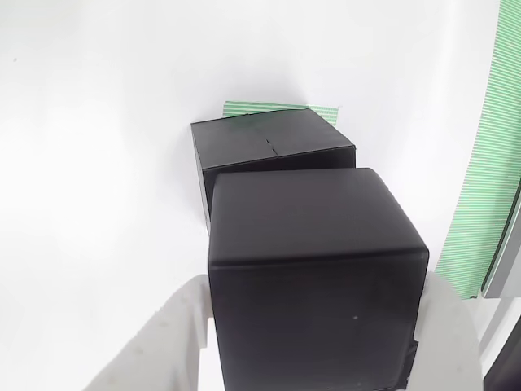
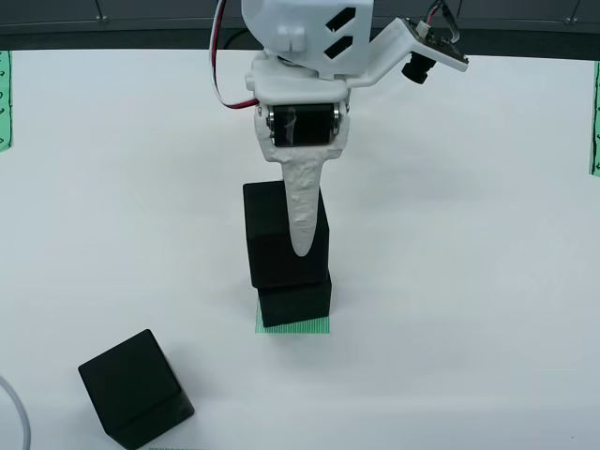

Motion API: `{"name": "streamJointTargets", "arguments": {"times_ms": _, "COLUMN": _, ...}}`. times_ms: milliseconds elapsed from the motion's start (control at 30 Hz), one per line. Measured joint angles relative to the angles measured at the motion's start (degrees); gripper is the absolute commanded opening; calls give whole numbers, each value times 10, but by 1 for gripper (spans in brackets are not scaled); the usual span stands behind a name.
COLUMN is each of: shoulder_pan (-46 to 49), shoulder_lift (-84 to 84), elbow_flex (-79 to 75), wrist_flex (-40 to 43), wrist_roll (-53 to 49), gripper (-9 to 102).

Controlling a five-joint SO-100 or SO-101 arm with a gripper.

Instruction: Stack 3 Blocks on the chosen place.

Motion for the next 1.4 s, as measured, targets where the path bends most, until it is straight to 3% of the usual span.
{"name": "streamJointTargets", "arguments": {"times_ms": 267, "shoulder_pan": 0, "shoulder_lift": 0, "elbow_flex": 4, "wrist_flex": 0, "wrist_roll": 0, "gripper": 39}}
{"name": "streamJointTargets", "arguments": {"times_ms": 700, "shoulder_pan": 35, "shoulder_lift": 26, "elbow_flex": 11, "wrist_flex": 0, "wrist_roll": -10, "gripper": 39}}
{"name": "streamJointTargets", "arguments": {"times_ms": 967, "shoulder_pan": 145, "shoulder_lift": 78, "elbow_flex": 13, "wrist_flex": -17, "wrist_roll": -159, "gripper": 39}}
{"name": "streamJointTargets", "arguments": {"times_ms": 1133, "shoulder_pan": 215, "shoulder_lift": 27, "elbow_flex": -22, "wrist_flex": -96, "wrist_roll": -219, "gripper": 39}}
{"name": "streamJointTargets", "arguments": {"times_ms": 1267, "shoulder_pan": 249, "shoulder_lift": -33, "elbow_flex": -67, "wrist_flex": -164, "wrist_roll": -332, "gripper": 36}}
{"name": "streamJointTargets", "arguments": {"times_ms": 1400, "shoulder_pan": 247, "shoulder_lift": -89, "elbow_flex": -105, "wrist_flex": -183, "wrist_roll": -371, "gripper": 36}}
